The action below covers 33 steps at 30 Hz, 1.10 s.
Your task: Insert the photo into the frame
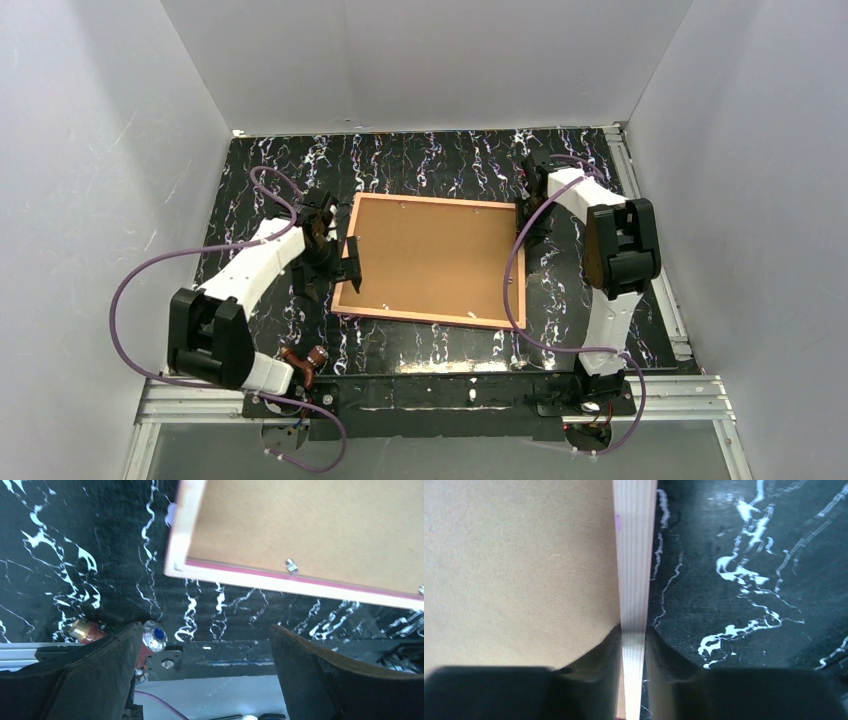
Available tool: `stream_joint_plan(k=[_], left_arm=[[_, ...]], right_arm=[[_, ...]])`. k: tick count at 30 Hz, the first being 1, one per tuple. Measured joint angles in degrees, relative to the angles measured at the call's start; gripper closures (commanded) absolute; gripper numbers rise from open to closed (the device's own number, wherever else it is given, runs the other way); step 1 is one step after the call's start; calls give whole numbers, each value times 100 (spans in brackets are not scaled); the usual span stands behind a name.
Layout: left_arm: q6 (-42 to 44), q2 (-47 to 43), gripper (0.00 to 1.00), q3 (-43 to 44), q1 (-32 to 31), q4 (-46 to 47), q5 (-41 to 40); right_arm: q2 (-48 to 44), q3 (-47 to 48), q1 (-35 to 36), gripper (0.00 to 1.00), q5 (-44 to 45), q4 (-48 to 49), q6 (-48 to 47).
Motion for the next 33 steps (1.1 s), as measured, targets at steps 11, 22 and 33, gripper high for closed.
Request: stream_joint_plan(k=[11, 22, 33], left_arm=[[50, 1606, 8, 13, 402, 688, -125], [-203, 1545, 16, -658, 494, 1556, 901], [-684, 577, 17, -1753, 490, 2124, 1484]], right_arm=[[-629, -358, -7, 31, 92, 299, -94], [-1316, -1746, -7, 31, -584, 726, 332], [-1386, -2068, 90, 33, -509, 918, 457]])
